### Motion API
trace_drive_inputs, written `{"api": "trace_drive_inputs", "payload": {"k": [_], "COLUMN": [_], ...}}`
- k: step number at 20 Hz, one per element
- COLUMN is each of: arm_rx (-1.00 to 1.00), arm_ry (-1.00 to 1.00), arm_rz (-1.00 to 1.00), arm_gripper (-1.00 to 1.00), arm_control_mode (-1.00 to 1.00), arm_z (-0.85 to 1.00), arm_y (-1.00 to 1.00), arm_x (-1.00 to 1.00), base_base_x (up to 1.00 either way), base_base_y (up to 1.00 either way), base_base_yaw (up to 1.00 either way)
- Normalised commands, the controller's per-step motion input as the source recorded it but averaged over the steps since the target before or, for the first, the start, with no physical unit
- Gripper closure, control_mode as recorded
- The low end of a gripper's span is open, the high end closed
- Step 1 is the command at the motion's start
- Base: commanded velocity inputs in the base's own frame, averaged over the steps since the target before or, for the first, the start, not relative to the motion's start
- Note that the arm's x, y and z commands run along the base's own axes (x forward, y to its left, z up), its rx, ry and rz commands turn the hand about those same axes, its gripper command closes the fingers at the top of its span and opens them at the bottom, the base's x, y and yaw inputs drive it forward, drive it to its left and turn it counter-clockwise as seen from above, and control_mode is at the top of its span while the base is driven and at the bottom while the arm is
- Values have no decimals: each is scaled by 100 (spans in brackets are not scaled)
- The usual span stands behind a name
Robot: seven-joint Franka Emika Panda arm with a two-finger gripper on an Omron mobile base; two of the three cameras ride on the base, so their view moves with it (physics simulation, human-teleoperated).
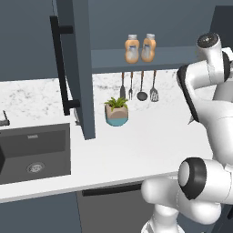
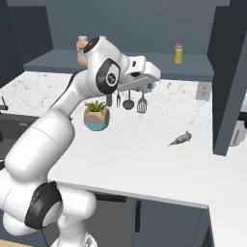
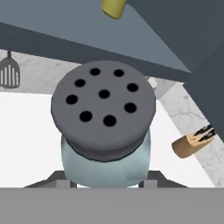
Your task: Put the shaker and condiment bottle from the counter next to their counterparts in the cabinet.
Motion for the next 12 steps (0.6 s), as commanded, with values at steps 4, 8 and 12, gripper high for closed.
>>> {"api": "trace_drive_inputs", "payload": {"k": [4, 8, 12], "arm_rx": [8, 12, 7], "arm_ry": [0, 0, 0], "arm_rz": [0, 0, 3], "arm_gripper": [100, 100, 100], "arm_control_mode": [-100, -100, -100], "arm_z": [48, 67, 35], "arm_y": [-1, 0, 6], "arm_x": [0, 0, 0], "base_base_x": [0, 0, 0], "base_base_y": [0, 0, 0], "base_base_yaw": [0, 0, 0]}}
